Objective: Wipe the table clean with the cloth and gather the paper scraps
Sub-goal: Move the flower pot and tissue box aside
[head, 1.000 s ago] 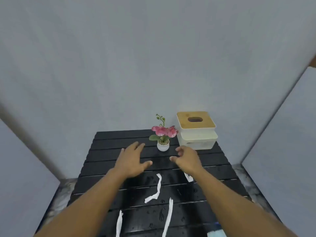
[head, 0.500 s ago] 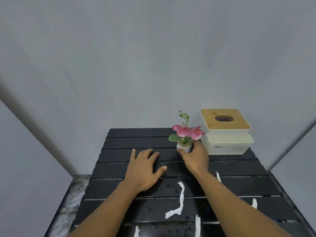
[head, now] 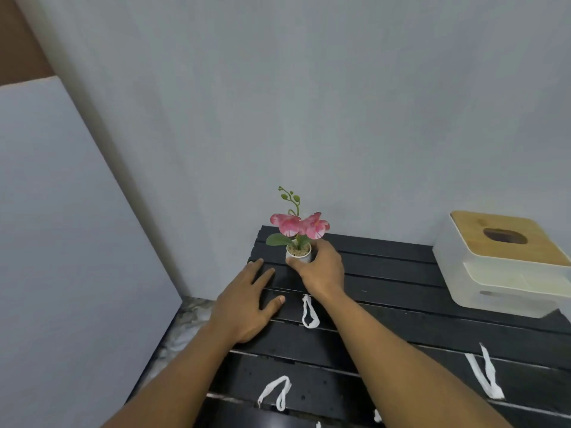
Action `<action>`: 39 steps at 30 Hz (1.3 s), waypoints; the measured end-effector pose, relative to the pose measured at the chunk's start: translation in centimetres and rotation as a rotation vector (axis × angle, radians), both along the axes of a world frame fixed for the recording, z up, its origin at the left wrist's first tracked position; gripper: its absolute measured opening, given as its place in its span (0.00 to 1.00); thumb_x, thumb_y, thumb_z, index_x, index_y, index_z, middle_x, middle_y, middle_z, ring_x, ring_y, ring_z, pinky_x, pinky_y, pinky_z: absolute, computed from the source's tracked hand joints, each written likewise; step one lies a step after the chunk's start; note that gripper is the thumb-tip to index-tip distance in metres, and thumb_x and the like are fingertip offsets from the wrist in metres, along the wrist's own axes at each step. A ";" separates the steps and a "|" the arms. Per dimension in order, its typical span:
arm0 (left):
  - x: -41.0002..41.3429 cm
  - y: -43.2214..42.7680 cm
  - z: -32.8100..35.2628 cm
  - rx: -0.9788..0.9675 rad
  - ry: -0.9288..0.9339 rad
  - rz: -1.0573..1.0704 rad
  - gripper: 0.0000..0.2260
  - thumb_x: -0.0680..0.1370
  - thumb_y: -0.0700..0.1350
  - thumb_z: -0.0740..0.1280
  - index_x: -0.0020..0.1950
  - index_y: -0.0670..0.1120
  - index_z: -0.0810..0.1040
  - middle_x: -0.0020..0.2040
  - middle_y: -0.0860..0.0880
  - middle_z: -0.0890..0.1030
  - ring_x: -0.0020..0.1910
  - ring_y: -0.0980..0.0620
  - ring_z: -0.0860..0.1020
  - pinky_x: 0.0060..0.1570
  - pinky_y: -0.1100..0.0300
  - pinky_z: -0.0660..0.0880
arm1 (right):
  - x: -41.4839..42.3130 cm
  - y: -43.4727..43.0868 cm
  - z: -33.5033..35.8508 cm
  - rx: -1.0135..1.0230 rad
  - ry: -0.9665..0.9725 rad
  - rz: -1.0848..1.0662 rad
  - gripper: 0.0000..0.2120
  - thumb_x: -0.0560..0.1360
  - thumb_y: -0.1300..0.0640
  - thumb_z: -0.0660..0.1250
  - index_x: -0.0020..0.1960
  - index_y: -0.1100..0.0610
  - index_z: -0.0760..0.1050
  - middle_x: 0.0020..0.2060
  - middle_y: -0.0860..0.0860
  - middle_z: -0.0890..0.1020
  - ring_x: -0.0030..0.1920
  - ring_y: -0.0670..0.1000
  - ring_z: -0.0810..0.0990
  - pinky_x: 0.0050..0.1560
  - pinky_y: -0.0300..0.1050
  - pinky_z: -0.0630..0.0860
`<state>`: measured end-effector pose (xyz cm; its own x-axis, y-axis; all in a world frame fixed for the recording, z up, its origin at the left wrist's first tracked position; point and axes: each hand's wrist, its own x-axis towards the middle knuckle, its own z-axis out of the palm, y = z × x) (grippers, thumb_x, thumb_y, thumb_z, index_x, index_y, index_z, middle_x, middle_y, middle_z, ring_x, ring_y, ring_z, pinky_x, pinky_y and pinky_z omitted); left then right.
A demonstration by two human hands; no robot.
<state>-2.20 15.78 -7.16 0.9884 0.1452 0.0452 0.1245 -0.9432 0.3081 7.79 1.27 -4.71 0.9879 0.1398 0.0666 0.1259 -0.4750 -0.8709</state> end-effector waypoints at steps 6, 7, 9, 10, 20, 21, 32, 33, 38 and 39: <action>-0.1 0.1 -0.7 -0.044 -0.058 0.002 0.31 0.76 0.66 0.54 0.76 0.55 0.56 0.78 0.53 0.51 0.76 0.55 0.48 0.72 0.58 0.51 | 0.0 2.5 -1.0 -0.017 -0.030 0.017 0.17 0.63 0.45 0.75 0.49 0.48 0.76 0.43 0.43 0.81 0.44 0.46 0.79 0.42 0.44 0.74; -0.1 0.2 -0.8 -0.046 -0.062 -0.001 0.31 0.76 0.66 0.54 0.76 0.55 0.56 0.78 0.53 0.51 0.76 0.55 0.48 0.72 0.58 0.51 | -0.1 2.5 -1.1 -0.015 -0.033 0.018 0.18 0.63 0.44 0.75 0.49 0.48 0.75 0.43 0.43 0.81 0.44 0.46 0.79 0.42 0.44 0.74; -0.1 0.2 -0.8 -0.050 -0.063 -0.002 0.31 0.76 0.66 0.54 0.76 0.55 0.56 0.78 0.53 0.51 0.76 0.54 0.48 0.72 0.57 0.51 | -0.2 2.4 -1.2 -0.011 -0.038 0.031 0.20 0.63 0.44 0.75 0.51 0.48 0.75 0.45 0.43 0.80 0.46 0.46 0.79 0.44 0.44 0.74; -0.1 0.2 -0.8 -0.048 -0.059 0.001 0.31 0.76 0.66 0.54 0.76 0.55 0.56 0.78 0.53 0.52 0.76 0.54 0.49 0.72 0.57 0.52 | -0.3 2.2 -1.1 -0.010 -0.036 0.044 0.21 0.62 0.44 0.76 0.52 0.48 0.75 0.46 0.43 0.80 0.48 0.46 0.79 0.46 0.44 0.74; 1.4 -7.0 3.3 -0.073 -0.257 -0.163 0.21 0.76 0.62 0.56 0.63 0.54 0.74 0.59 0.55 0.76 0.56 0.54 0.74 0.54 0.57 0.71 | -0.8 -11.2 3.4 -0.100 -0.167 -0.055 0.22 0.72 0.53 0.71 0.65 0.48 0.71 0.57 0.44 0.78 0.58 0.43 0.76 0.59 0.41 0.72; 2.3 -9.1 3.9 -0.102 -0.259 -0.205 0.20 0.76 0.62 0.56 0.64 0.54 0.73 0.59 0.55 0.75 0.57 0.55 0.73 0.54 0.58 0.72 | -0.7 -13.4 4.2 -0.110 -0.205 -0.079 0.21 0.72 0.53 0.70 0.64 0.47 0.71 0.57 0.43 0.77 0.57 0.43 0.76 0.58 0.40 0.71; 10.2 -28.3 5.6 -0.454 -0.125 -0.314 0.38 0.71 0.57 0.71 0.75 0.59 0.53 0.74 0.54 0.60 0.69 0.53 0.66 0.66 0.53 0.68 | 2.2 -34.1 6.0 -0.377 -0.170 -0.222 0.36 0.69 0.42 0.71 0.71 0.43 0.58 0.73 0.50 0.58 0.72 0.53 0.59 0.69 0.54 0.65; 10.5 -28.8 5.1 -0.477 -0.126 -0.313 0.38 0.71 0.56 0.72 0.74 0.60 0.53 0.73 0.54 0.62 0.68 0.53 0.66 0.66 0.51 0.69 | 2.2 -34.8 5.5 -0.341 -0.103 -0.191 0.38 0.69 0.42 0.72 0.72 0.43 0.55 0.74 0.49 0.56 0.72 0.53 0.60 0.68 0.51 0.65; 11.1 -30.1 3.0 -0.621 -0.174 -0.317 0.33 0.73 0.47 0.71 0.72 0.62 0.58 0.69 0.57 0.65 0.65 0.54 0.71 0.58 0.55 0.77 | 1.9 -36.0 3.5 -0.282 -0.107 -0.127 0.34 0.73 0.54 0.70 0.72 0.43 0.56 0.70 0.49 0.64 0.65 0.50 0.69 0.61 0.39 0.68; 11.2 -30.2 2.9 -0.635 -0.195 -0.312 0.31 0.74 0.46 0.70 0.71 0.62 0.59 0.69 0.57 0.66 0.65 0.53 0.72 0.57 0.55 0.77 | 1.8 -35.9 3.5 -0.260 -0.114 -0.143 0.33 0.73 0.55 0.70 0.72 0.43 0.57 0.69 0.49 0.65 0.64 0.50 0.69 0.60 0.38 0.66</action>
<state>8.99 -14.44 -4.24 0.9707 -0.0846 0.2250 -0.2333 -0.5583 0.7962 9.55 -34.65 -1.22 0.9871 0.0270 0.1580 0.1316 -0.6995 -0.7024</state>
